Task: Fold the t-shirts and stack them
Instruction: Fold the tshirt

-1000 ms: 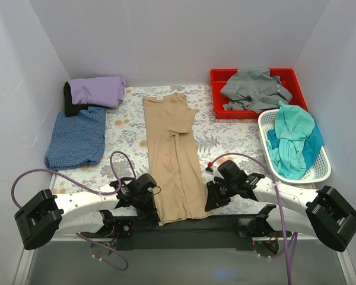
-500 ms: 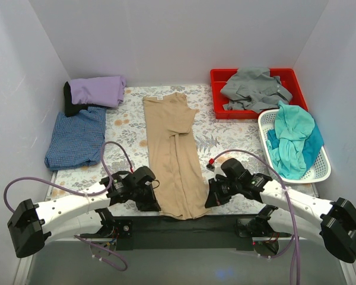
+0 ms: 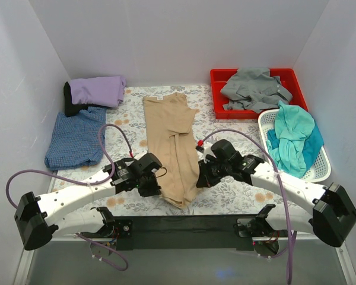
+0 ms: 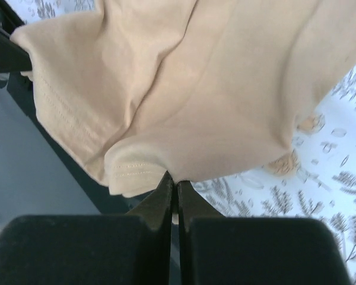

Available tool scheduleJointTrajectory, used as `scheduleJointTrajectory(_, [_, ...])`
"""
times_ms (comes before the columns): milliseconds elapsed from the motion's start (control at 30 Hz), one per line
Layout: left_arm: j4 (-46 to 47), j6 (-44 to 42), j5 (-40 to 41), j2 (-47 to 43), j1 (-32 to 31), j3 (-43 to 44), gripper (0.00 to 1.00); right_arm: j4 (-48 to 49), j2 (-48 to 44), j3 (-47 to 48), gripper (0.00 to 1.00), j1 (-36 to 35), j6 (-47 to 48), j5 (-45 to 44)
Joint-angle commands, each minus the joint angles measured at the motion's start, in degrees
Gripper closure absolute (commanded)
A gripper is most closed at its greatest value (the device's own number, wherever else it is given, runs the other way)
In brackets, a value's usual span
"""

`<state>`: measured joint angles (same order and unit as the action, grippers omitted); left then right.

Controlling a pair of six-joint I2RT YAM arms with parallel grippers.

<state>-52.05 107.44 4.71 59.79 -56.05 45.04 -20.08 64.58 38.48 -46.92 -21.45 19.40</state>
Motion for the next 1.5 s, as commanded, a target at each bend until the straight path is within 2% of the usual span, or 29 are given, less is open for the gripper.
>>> scheduleJointTrajectory(0, [-0.16, -2.67, 5.83, 2.34, 1.64, 2.68, 1.00, -0.66, 5.01, 5.11, 0.99, 0.94, 5.27, -2.43])
scheduleJointTrajectory(133, [3.07, -7.32, 7.07, 4.28, 6.47, 4.45, 1.00, -0.67, 10.20, 10.03, 0.99, 3.05, 9.23, -3.23])
scheduleJointTrajectory(267, [8.28, -16.62, 6.27, 7.00, 15.95, 6.72, 1.00, -1.19, 15.75, 16.69, 0.99, 5.95, 12.83, -2.53])
scheduleJointTrajectory(400, [12.40, -24.28, 5.05, 15.33, 21.15, 10.94, 1.00, -1.02, 22.15, 22.32, 0.99, 9.38, 15.56, -0.85])
scheduleJointTrajectory(600, [19.44, -29.73, 0.30, 25.09, 27.39, 16.04, 1.00, -1.19, 31.99, 31.55, 0.99, 13.42, 18.20, 2.13])
scheduleJointTrajectory(867, [23.84, -32.11, -2.42, 29.93, 34.95, 17.89, 1.00, -1.90, 42.64, 40.53, 0.99, 17.12, 19.61, 6.88])
scheduleJointTrajectory(933, [24.19, -32.99, -3.47, 32.22, 35.57, 20.08, 1.00, -1.90, 45.02, 41.67, 0.87, 18.08, 19.69, 6.88])
scheduleJointTrajectory(967, [24.36, -34.21, -3.74, 34.23, 35.75, 20.96, 1.00, -1.98, 45.89, 42.81, 0.73, 18.35, 19.69, 6.79])
scheduleJointTrajectory(1000, [24.45, -34.92, -3.74, 35.47, 35.75, 21.75, 0.82, -1.98, 46.95, 43.17, 0.64, 19.13, 19.87, 6.97])
scheduleJointTrajectory(1033, [24.28, -35.19, -3.40, 36.44, 35.84, 23.15, 0.75, -1.90, 47.22, 43.61, 0.56, 19.49, 20.04, 6.45])
scheduleJointTrajectory(1100, [24.72, -35.81, -1.29, 38.11, 35.84, 23.78, 0.59, -0.76, 46.79, 44.40, 0.48, 20.11, 20.31, 5.04])
scheduleJointTrajectory(1167, [24.28, -36.77, 0.20, 38.82, 36.01, 25.53, 0.50, 1.08, 45.82, 44.31, 0.45, 20.37, 20.31, 1.53])
scheduleJointTrajectory(1200, [23.76, -36.95, 0.91, 38.74, 36.01, 25.89, 0.36, 1.87, 44.77, 44.92, 0.44, 20.63, 20.75, -0.57])
scheduleJointTrajectory(1300, [23.13, -37.30, 1.36, 37.25, 36.10, 25.81, 0.35, 3.19, 42.14, 45.02, 0.42, 20.72, 20.31, -2.17])
scheduleJointTrajectory(1467, [24.54, -38.97, -5.66, 32.85, 36.01, 24.49, 0.35, 3.91, 39.49, 42.39, 0.41, 20.64, 17.41, 5.99])
